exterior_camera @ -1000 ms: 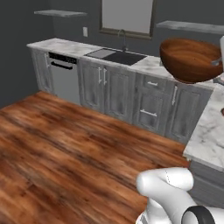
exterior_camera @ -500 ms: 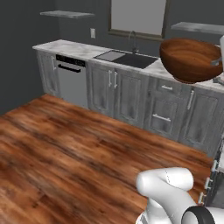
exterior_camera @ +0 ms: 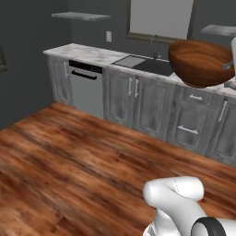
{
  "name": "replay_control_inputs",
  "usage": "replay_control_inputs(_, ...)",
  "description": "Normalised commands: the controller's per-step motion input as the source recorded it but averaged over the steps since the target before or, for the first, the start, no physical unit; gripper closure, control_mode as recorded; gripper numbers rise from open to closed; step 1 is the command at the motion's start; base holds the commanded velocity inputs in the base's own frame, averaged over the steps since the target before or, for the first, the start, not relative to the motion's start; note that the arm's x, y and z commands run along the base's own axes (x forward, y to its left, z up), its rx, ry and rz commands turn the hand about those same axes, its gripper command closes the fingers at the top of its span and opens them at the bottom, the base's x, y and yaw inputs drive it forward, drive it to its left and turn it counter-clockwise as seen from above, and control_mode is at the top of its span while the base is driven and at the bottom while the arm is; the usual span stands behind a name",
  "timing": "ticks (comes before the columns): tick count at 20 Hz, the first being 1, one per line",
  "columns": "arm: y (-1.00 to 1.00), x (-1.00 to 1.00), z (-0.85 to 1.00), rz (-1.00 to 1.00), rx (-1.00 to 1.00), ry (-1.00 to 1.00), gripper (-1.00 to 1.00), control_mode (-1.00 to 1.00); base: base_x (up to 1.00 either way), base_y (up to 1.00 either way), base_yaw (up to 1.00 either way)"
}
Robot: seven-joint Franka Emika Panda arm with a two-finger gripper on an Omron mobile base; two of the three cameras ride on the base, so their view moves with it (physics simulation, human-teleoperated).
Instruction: Move the bowls from the cabinet to the plates on the dining table.
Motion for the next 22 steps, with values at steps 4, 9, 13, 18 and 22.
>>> replay_control_inputs(4,0.00,0.00,0.00,0.00,0.00,0.00,1.00,1.00,0.54,0.35,-0.05)
replay_control_inputs(9,0.00,0.00,0.00,0.00,0.00,0.00,1.00,1.00,0.58,0.30,-0.05)
replay_control_inputs(13,0.00,0.00,0.00,0.00,0.00,0.00,1.00,1.00,0.62,0.19,-0.03)
replay_control_inputs(18,0.00,0.00,0.00,0.00,0.00,0.00,1.00,1.00,0.62,0.07,-0.01)
replay_control_inputs(22,0.00,0.00,0.00,0.00,0.00,0.00,1.00,1.00,0.62,-0.01,0.00)
